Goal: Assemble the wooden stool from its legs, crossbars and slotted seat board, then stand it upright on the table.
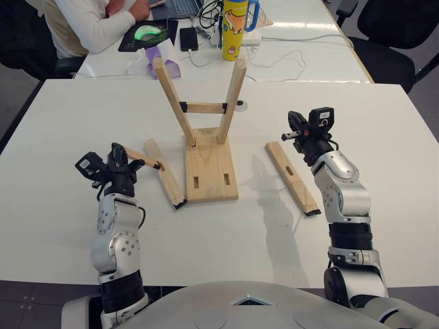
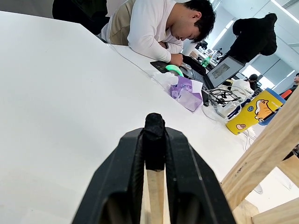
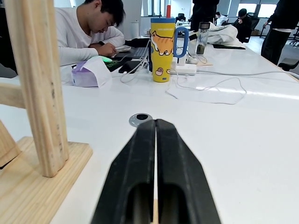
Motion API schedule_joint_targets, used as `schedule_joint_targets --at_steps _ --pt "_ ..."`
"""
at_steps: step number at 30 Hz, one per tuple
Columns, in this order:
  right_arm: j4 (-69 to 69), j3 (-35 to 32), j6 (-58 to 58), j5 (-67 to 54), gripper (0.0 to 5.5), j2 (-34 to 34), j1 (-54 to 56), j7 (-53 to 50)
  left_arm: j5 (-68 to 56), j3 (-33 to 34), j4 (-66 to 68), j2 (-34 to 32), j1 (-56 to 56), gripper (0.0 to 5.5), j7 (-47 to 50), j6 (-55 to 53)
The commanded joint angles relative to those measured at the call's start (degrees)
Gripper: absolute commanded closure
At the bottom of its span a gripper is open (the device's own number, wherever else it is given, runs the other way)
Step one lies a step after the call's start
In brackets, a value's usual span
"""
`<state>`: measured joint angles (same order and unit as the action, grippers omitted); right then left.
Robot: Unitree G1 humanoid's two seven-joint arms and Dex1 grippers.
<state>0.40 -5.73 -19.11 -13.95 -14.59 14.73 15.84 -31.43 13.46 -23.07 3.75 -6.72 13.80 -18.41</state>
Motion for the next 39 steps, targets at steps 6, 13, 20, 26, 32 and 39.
schedule_joint_targets --at_steps 6,13,20,26,32,39 --pt "0.2 0.7 0.1 0.7 5.50 -0.3 1.4 1.0 0.6 -1.8 1.5 2.7 -0.4 5.03 0.3 0.0" --pt "0.2 1.0 0.1 0.8 5.50 -0.6 1.7 1.4 2.9 -2.6 2.3 2.7 -1.5 5.03 1.8 0.0" --pt "0.2 0.9 0.2 1.4 5.50 -0.7 1.9 1.6 11.1 -6.2 1.1 -0.5 -4.2 5.03 4.9 -3.0" --pt "0.2 1.0 0.4 2.2 5.50 -0.6 2.0 1.6 21.1 -5.8 3.4 -7.9 -3.1 5.03 3.5 -4.6" --pt "0.6 0.9 0.6 2.5 5.50 -0.5 2.1 1.5 23.9 -8.2 9.3 -11.6 -2.5 5.03 -3.9 -2.8" --pt "0.2 0.6 0.7 2.3 5.50 -0.3 1.3 1.2 21.6 -7.8 16.0 -10.1 -6.1 5.03 -11.5 4.3"
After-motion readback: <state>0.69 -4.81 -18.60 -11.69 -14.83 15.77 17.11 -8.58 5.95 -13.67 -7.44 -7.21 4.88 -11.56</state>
